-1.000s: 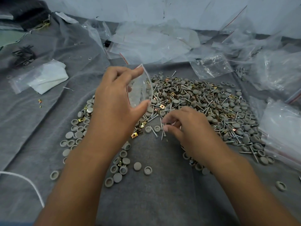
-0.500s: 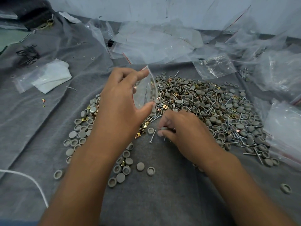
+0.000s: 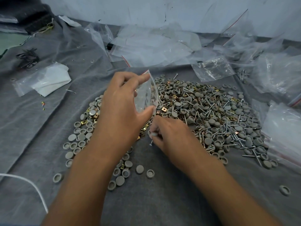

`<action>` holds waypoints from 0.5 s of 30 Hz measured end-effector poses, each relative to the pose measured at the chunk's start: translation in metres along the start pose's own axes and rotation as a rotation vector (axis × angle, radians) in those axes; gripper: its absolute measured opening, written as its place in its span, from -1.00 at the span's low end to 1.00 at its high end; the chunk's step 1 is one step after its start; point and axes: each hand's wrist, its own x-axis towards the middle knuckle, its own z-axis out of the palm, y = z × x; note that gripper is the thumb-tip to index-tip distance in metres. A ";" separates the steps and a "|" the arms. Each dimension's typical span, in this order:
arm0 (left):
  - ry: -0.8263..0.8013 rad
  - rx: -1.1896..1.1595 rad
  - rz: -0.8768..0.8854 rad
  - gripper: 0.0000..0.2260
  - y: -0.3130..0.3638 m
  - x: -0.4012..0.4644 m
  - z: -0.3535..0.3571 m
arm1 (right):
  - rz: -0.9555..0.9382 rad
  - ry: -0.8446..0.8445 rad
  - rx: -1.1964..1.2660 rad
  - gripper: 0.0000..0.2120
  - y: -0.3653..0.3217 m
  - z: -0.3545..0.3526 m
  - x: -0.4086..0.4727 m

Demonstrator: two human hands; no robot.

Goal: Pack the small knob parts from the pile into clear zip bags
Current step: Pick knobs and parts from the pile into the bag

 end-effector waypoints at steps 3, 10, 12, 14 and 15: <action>-0.016 0.021 0.004 -0.36 -0.002 0.000 0.001 | 0.047 0.050 0.088 -0.92 0.003 -0.002 0.001; -0.073 0.033 0.026 -0.40 0.001 -0.001 0.006 | -0.126 0.697 0.317 -0.91 -0.008 -0.051 0.010; -0.094 0.024 0.044 -0.45 0.005 -0.002 0.009 | -0.185 0.622 0.230 -0.90 -0.014 -0.052 0.010; -0.101 0.025 0.045 -0.45 0.006 -0.003 0.011 | -0.171 0.597 0.182 -0.89 -0.013 -0.052 0.009; -0.098 0.023 0.044 -0.43 0.005 -0.003 0.011 | -0.163 0.616 0.176 -0.90 -0.011 -0.053 0.008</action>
